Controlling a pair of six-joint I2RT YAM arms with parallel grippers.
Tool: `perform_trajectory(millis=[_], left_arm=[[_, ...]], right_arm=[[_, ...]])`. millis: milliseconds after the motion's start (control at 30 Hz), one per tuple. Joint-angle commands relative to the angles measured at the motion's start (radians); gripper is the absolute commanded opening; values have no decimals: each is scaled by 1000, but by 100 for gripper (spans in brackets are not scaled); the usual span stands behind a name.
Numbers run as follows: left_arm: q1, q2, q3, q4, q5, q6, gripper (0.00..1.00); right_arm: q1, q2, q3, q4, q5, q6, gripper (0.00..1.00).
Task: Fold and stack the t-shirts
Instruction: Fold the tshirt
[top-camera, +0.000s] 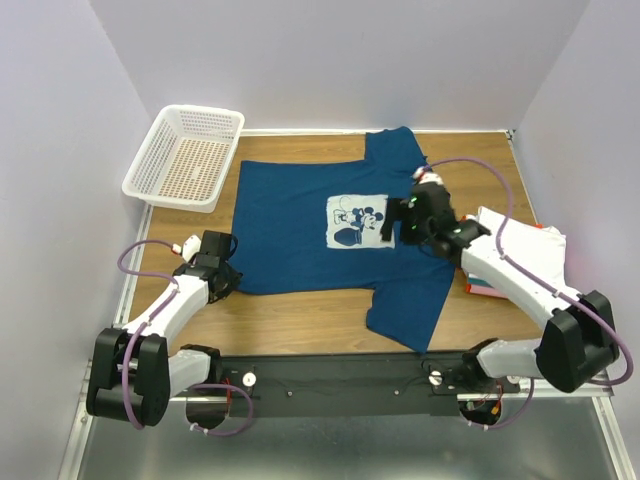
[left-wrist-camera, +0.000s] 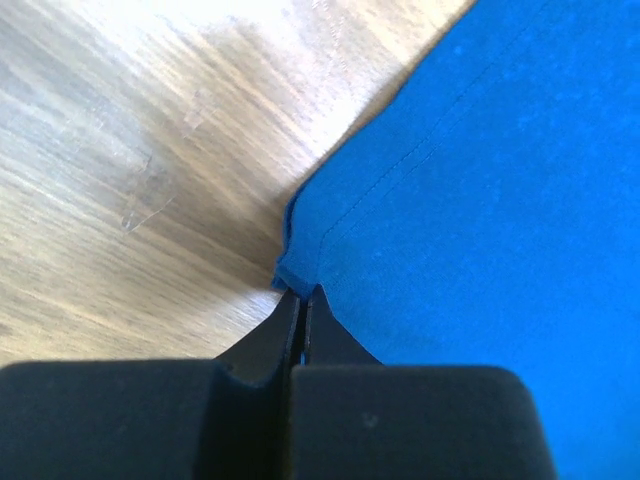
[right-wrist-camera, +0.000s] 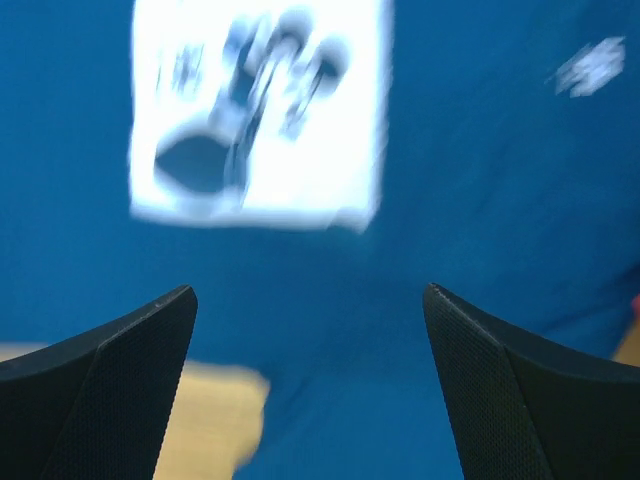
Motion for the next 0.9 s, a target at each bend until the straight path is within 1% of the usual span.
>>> perform_trajectory(millis=[0, 33, 67, 100, 167, 233, 267, 333, 400, 500, 533, 567, 733, 800, 867], left_arm=[[7, 8, -2, 37, 7, 44, 0], [7, 11, -4, 46, 7, 48, 0], [7, 13, -5, 50, 8, 55, 0], [7, 17, -5, 56, 8, 65, 0], [7, 20, -4, 53, 11, 76, 0], [7, 16, -4, 45, 1, 81, 0], [7, 7, -5, 43, -2, 81, 0], [7, -4, -13, 46, -2, 76, 0], [7, -13, -16, 53, 5, 75, 0], [7, -16, -16, 57, 11, 76, 0], [7, -15, -14, 54, 11, 78, 0], [7, -9, -13, 53, 8, 78, 0], [7, 2, -17, 63, 13, 68, 0], [7, 8, -19, 69, 21, 67, 0], [7, 10, -17, 74, 24, 68, 0]], right_arm=[[193, -26, -39, -264, 159, 146, 100], [265, -33, -59, -291, 160, 179, 100], [299, -39, -77, -338, 154, 213, 100], [348, -45, -119, -351, 125, 248, 100], [396, -60, -153, -384, 18, 282, 100], [470, -65, -189, -423, -16, 338, 100], [488, -62, -199, -474, -7, 366, 100], [516, -57, -229, -513, 5, 415, 100], [519, -54, -248, -516, 11, 444, 98], [521, -42, -271, -515, 25, 490, 90], [519, -39, -272, -513, 30, 497, 85], [519, -39, -283, -510, 27, 501, 83], [519, -16, -340, -469, 13, 529, 77], [519, -11, -358, -419, -5, 549, 76], [519, -13, -392, -360, -12, 550, 67]])
